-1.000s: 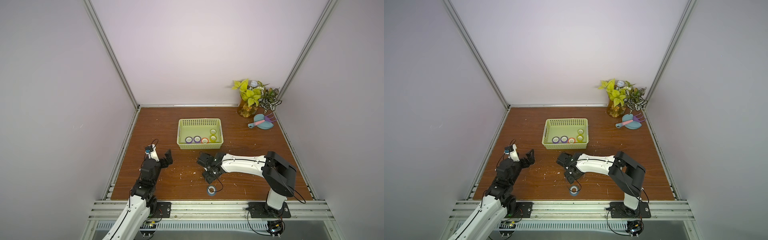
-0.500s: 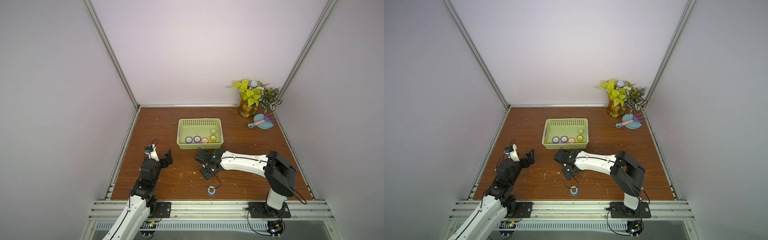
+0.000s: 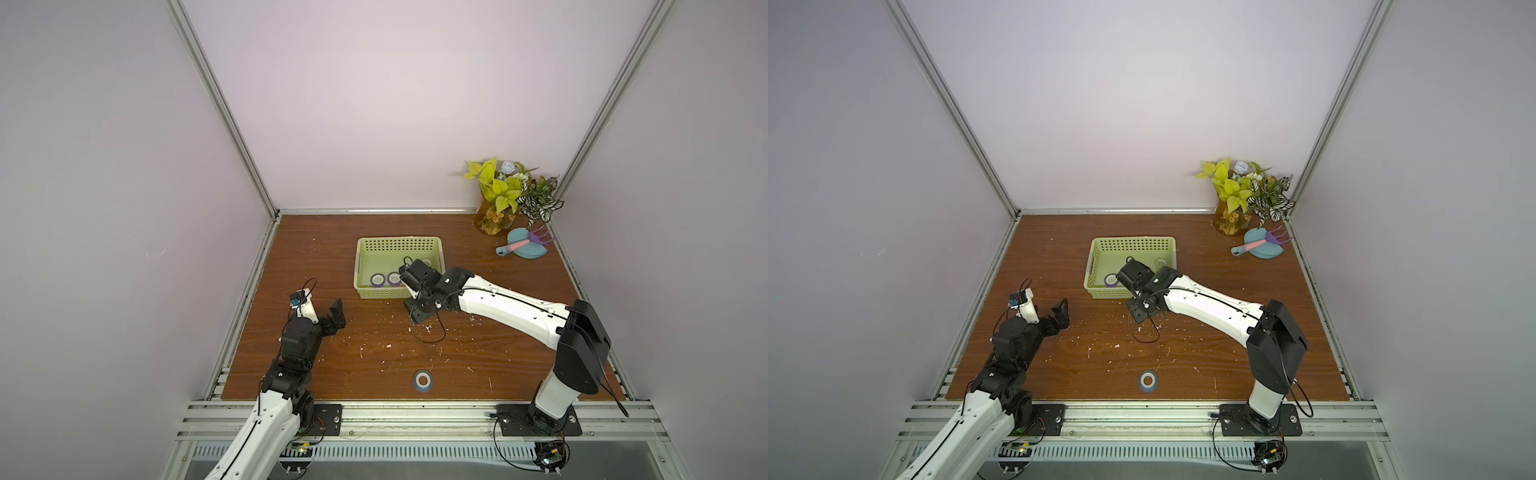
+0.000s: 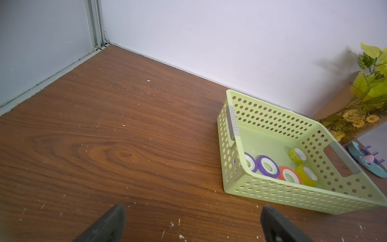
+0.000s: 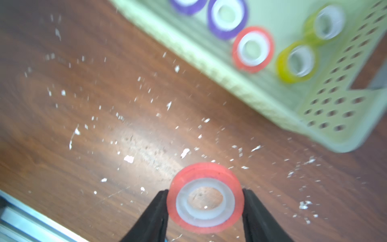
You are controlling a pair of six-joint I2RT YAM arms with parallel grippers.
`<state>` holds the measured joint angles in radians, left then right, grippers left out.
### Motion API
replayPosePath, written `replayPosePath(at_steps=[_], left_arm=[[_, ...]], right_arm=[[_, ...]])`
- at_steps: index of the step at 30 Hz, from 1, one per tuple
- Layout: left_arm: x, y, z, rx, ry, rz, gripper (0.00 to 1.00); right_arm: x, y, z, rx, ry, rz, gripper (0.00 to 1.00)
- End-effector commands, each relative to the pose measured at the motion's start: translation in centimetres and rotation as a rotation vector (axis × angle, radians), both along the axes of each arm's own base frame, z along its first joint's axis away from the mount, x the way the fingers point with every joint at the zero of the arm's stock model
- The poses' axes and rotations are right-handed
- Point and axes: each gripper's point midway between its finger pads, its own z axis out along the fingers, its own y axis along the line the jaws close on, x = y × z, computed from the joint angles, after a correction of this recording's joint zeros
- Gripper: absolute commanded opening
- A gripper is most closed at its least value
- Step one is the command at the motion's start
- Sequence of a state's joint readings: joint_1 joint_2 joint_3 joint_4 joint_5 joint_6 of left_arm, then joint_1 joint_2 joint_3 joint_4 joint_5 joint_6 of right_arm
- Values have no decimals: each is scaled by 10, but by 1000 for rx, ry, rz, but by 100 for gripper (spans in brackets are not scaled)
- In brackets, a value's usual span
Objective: Put the transparent tape into the storage box
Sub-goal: Place the tape in the storage box.
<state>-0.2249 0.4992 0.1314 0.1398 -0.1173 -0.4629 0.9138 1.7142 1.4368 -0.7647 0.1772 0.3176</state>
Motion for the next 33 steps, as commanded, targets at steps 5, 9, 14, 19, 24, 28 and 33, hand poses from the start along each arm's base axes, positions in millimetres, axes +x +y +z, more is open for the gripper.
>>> replayPosePath(at_steps=[5, 9, 14, 19, 24, 28, 33], left_arm=[[1, 4, -1, 2, -9, 16, 100], [0, 4, 0, 2, -9, 16, 100], [-1, 8, 0, 0, -7, 37, 100], [-1, 8, 0, -1, -9, 36, 100], [0, 7, 0, -1, -8, 31, 100], [0, 7, -1, 0, -8, 32, 100], [0, 7, -1, 0, -6, 33, 100]], right_arm=[[57, -6, 45, 44, -99, -23, 56], [86, 1, 52, 67, -119, -41, 56], [124, 10, 53, 92, -138, -64, 56], [151, 20, 41, 86, -140, -79, 56], [170, 26, 22, 71, -126, -93, 56], [182, 28, 10, 60, -123, -107, 56], [190, 25, -9, 32, -104, -120, 56]])
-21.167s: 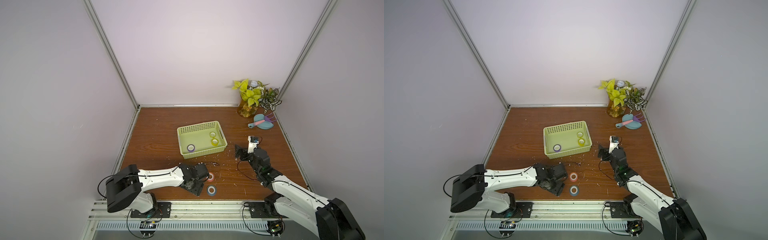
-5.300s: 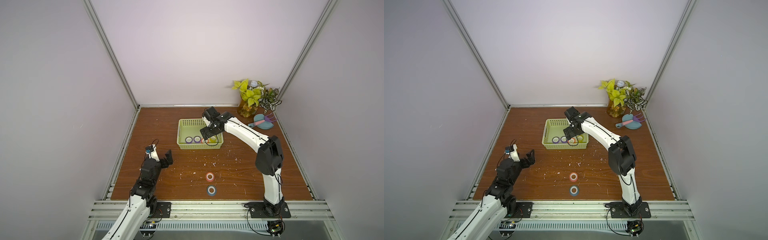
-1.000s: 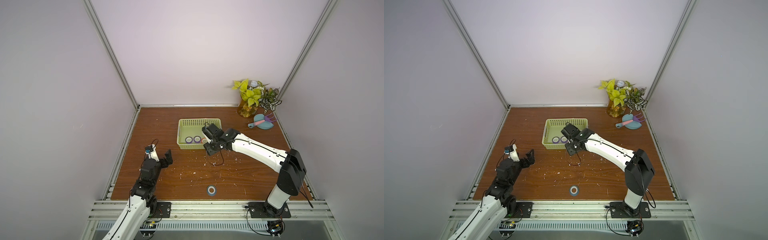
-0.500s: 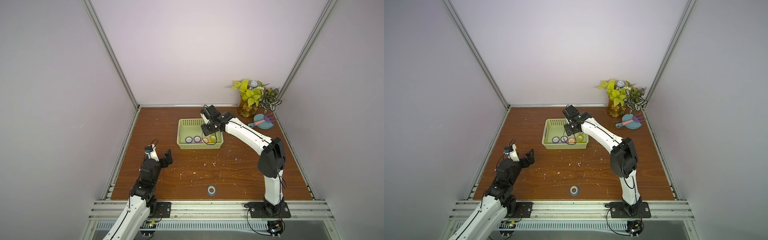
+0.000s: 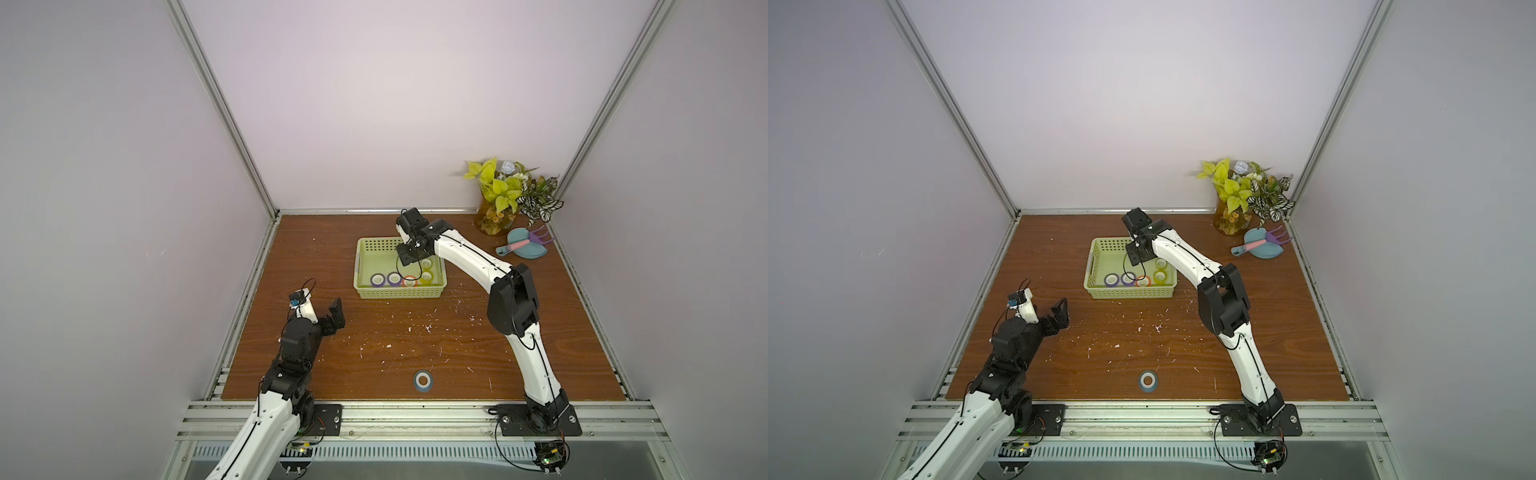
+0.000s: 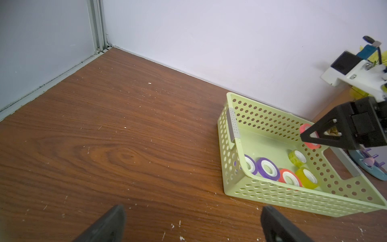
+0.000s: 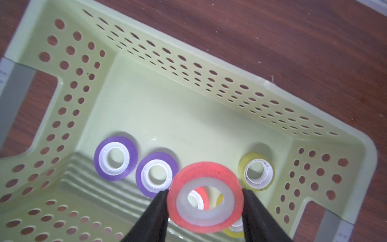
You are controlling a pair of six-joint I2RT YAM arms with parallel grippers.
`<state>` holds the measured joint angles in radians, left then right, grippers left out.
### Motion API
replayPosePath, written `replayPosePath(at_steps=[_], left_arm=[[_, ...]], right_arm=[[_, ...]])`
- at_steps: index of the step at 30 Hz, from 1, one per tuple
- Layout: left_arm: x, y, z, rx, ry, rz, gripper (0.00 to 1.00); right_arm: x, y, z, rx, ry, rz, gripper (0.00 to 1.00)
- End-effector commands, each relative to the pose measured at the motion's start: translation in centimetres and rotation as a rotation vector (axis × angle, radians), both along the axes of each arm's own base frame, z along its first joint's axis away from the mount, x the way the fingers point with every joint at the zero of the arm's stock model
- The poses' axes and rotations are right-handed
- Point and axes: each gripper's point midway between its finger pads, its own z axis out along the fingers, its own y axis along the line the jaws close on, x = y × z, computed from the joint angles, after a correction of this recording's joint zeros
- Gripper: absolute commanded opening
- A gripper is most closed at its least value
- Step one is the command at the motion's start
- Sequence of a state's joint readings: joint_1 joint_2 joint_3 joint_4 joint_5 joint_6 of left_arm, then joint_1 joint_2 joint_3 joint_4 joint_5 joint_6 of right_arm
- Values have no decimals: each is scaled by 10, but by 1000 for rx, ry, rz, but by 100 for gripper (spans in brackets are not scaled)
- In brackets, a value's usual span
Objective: Put the transparent tape into the storage box
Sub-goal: Place the tape in the storage box.
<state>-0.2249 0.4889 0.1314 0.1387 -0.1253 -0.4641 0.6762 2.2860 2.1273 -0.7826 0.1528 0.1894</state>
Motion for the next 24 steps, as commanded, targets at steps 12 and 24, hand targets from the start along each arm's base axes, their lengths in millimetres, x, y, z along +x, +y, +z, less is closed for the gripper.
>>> replayPosePath(at_steps=[12, 24], left_arm=[[0, 6, -3, 2, 1, 25, 100], [0, 6, -2, 0, -1, 26, 100]], right_arm=[[19, -5, -22, -28, 1, -9, 55], [29, -1, -37, -20, 13, -15, 56]])
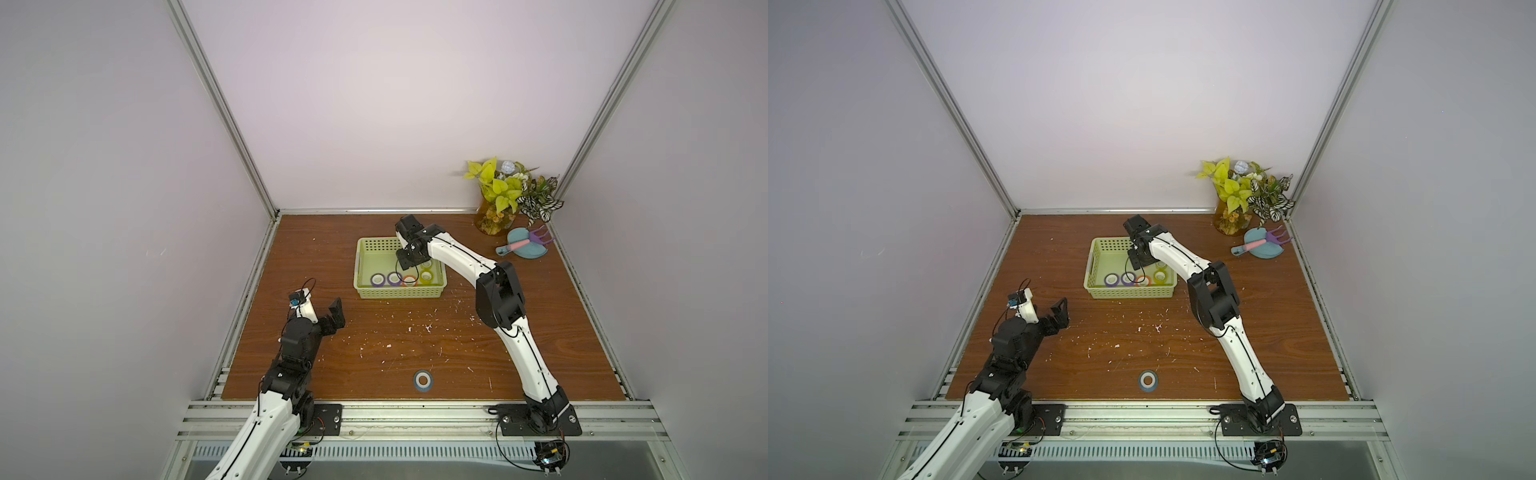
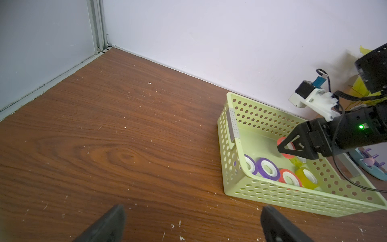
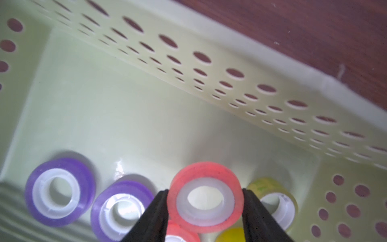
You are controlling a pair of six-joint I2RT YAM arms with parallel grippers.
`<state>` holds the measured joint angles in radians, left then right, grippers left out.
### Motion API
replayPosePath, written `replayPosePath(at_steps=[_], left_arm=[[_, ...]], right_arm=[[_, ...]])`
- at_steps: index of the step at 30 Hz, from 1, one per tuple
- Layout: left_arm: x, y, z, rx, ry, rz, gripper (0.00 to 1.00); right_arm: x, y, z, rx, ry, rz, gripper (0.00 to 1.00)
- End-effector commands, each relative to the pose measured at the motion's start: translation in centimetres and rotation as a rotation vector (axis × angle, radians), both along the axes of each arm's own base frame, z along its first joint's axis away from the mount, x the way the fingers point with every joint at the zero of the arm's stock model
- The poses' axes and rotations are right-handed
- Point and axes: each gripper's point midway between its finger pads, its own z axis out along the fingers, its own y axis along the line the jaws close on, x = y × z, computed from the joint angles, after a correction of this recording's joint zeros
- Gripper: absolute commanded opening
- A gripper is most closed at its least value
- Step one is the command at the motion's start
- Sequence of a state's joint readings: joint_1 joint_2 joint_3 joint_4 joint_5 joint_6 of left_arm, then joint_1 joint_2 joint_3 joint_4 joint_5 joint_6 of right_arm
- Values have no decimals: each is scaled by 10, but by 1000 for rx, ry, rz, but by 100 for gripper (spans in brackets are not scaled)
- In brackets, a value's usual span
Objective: Put the transparent tape into the storage box
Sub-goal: Place the tape in the storage box.
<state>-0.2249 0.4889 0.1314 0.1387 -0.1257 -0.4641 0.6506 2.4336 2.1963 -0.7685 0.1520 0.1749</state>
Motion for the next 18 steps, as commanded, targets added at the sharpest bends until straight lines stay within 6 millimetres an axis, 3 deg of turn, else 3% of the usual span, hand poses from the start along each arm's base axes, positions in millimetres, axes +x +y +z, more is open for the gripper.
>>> replayPosePath(at_steps=[1, 10, 18], left_arm=[[0, 6, -3, 1, 2, 25, 100], [-1, 6, -1, 2, -6, 26, 100], [-4, 5, 13, 2, -36, 12, 100]], right_arm=[[10, 2, 17, 27, -34, -2, 57], [12, 3, 29, 35, -44, -2, 66], [3, -7, 85, 60, -102, 5, 76]])
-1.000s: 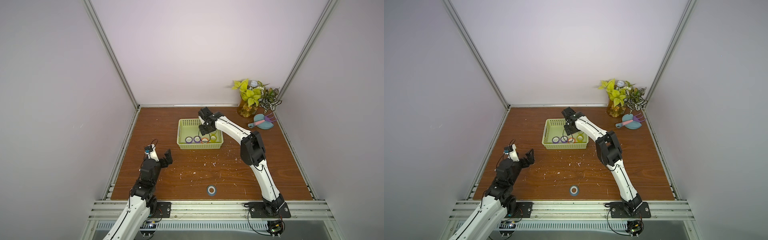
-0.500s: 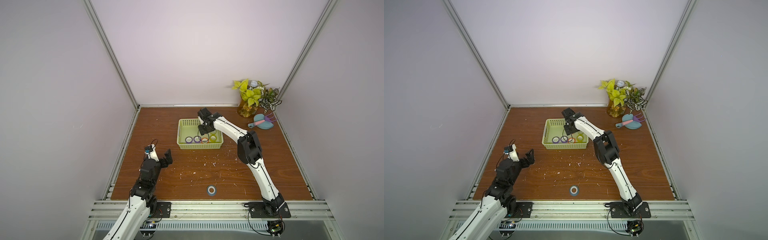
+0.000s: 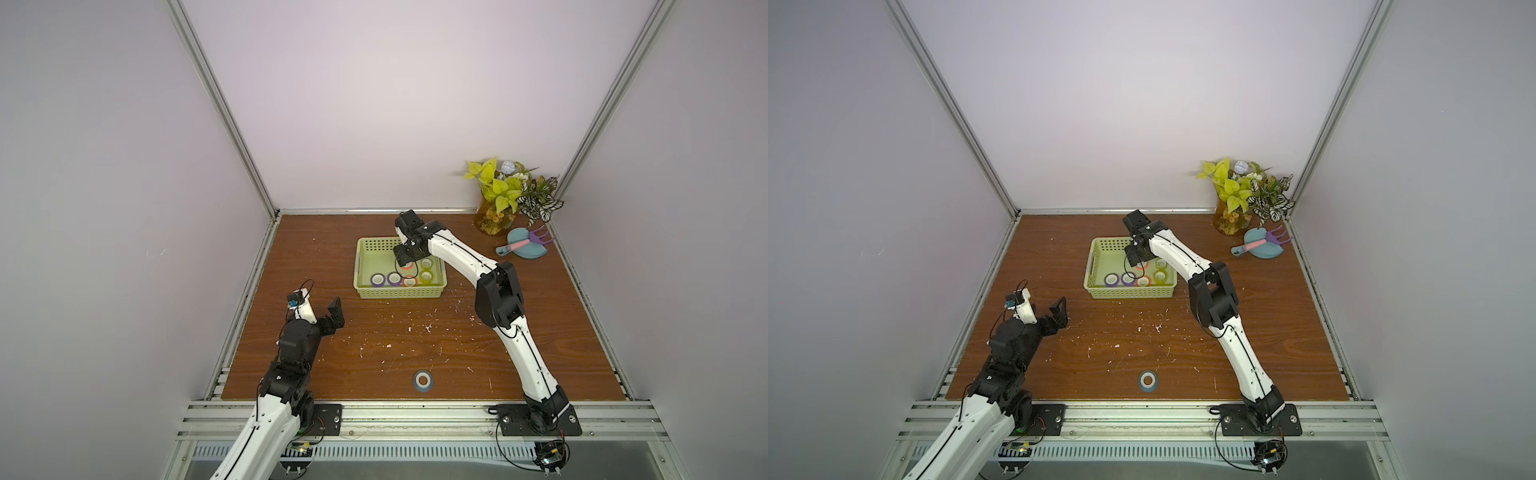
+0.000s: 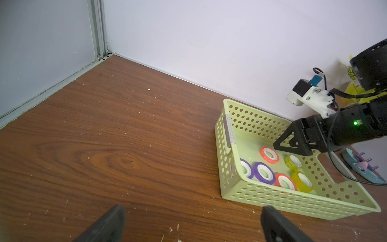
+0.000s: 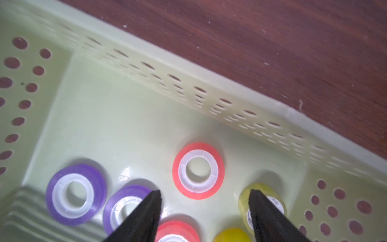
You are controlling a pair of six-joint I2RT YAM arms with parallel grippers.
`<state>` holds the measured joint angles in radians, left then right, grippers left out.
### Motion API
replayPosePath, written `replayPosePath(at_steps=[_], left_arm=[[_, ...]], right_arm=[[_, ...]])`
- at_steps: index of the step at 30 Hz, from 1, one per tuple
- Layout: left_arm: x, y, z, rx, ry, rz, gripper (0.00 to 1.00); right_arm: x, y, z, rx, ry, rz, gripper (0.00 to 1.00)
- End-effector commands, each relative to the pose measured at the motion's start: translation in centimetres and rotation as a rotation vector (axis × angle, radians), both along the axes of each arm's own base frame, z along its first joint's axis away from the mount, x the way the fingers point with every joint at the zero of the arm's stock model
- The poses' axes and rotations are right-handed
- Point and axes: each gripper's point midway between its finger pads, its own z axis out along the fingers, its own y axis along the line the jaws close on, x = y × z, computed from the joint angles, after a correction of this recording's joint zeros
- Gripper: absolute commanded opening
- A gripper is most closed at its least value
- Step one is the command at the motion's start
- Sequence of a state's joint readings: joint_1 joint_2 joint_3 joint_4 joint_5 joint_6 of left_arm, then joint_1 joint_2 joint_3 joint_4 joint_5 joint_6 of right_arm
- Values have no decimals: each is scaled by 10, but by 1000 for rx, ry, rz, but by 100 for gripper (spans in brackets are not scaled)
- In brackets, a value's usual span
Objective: Put the transparent tape into the storage box
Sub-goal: Place the tape in the storage box, then pick up the tape from the center of the board.
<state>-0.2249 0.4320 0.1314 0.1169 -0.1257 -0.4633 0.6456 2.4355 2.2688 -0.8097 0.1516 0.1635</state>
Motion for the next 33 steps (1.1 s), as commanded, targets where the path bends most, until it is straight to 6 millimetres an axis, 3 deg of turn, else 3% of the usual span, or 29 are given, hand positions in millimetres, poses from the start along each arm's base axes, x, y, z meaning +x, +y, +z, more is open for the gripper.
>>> replayPosePath(at_steps=[1, 8, 14, 21, 24, 33], left_arm=[[-1, 3, 8, 7, -5, 8, 100], [-3, -7, 42, -49, -39, -42, 100], [-2, -20, 60, -93, -33, -108, 100], [0, -34, 73, -130, 3, -175, 100], [0, -43, 76, -142, 22, -222, 100], [-5, -87, 66, -78, 149, -370, 100]], right_arm=[[-5, -11, 73, 53, -87, -3, 78], [-26, -38, 120, 130, -164, -32, 87], [-46, -86, 143, 253, -228, -108, 99], [-73, -160, 141, 395, -321, -241, 99], [-87, -181, 130, 426, -363, -277, 99], [-120, -203, 103, 528, -553, -287, 99]])
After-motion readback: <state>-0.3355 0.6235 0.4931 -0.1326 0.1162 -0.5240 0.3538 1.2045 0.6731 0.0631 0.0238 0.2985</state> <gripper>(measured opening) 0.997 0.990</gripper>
